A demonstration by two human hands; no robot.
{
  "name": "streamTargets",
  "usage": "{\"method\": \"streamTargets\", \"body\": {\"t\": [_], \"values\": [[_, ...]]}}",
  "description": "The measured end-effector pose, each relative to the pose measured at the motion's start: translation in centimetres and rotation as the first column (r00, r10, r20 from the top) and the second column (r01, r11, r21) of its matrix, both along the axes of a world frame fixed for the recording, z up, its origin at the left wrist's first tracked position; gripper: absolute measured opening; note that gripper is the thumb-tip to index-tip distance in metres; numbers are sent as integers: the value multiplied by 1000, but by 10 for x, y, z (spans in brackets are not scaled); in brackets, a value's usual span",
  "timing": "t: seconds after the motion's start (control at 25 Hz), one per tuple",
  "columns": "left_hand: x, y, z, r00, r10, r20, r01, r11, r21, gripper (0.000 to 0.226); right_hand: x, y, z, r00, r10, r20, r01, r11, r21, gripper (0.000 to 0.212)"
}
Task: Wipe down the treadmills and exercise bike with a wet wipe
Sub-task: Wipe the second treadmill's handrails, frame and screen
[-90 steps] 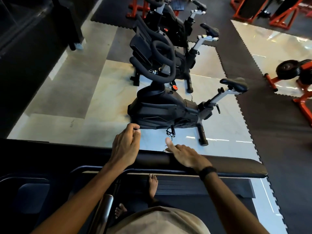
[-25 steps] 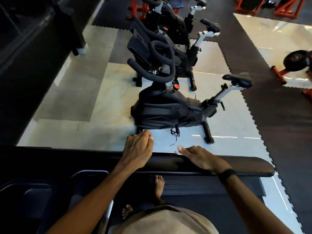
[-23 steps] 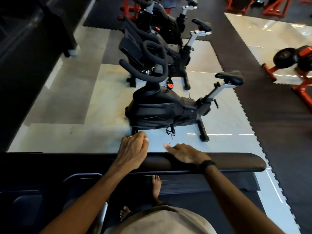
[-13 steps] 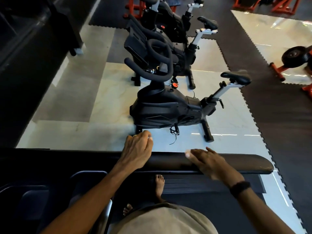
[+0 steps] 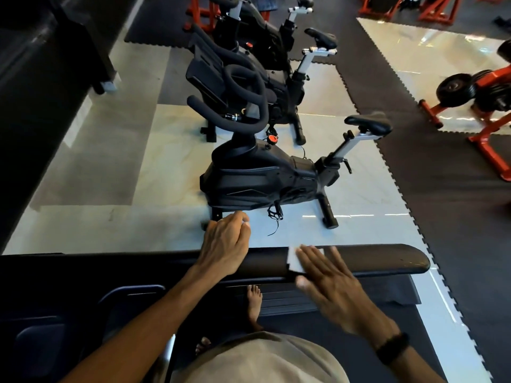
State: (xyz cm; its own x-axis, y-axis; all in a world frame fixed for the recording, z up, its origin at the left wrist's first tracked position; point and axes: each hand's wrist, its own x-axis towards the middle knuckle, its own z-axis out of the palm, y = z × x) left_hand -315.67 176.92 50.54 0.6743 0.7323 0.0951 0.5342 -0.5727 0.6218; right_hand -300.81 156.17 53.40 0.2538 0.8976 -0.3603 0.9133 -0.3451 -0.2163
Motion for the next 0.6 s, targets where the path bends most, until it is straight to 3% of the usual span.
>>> {"method": "streamTargets", "body": {"t": [0.08,0.16,0.2,0.28,0.44,0.52,0.6], "values": [[11,-6,-1,1000,-15,2,15,1000,-17,62,24,11,-2,988,-52,145,72,988,-139,125],[24,-14,-3,999,-50,3,50,998,-23,62,26,40,1,993,-73,89,87,982,-168,145],[29,-18,-4,997,-75,-8,75,997,-18,62,16,53,2,994,-113,-1,112,984,-141,140],[28,-17,-9,996,-93,-11,93,996,-6,58,-21,61,4,993,-46,-110,39,997,-67,106],[17,-11,-11,999,-43,-31,44,999,4,50,-31,-10,-5,995,99,2,-99,990,102,82],[19,-16,-8,992,-89,-88,91,995,26,54,4,-25,-9,996,-38,77,33,997,65,87],[21,-20,-7,981,-145,-130,151,988,40,58,29,-11,-10,976,-196,98,198,980,-11,112]]}}
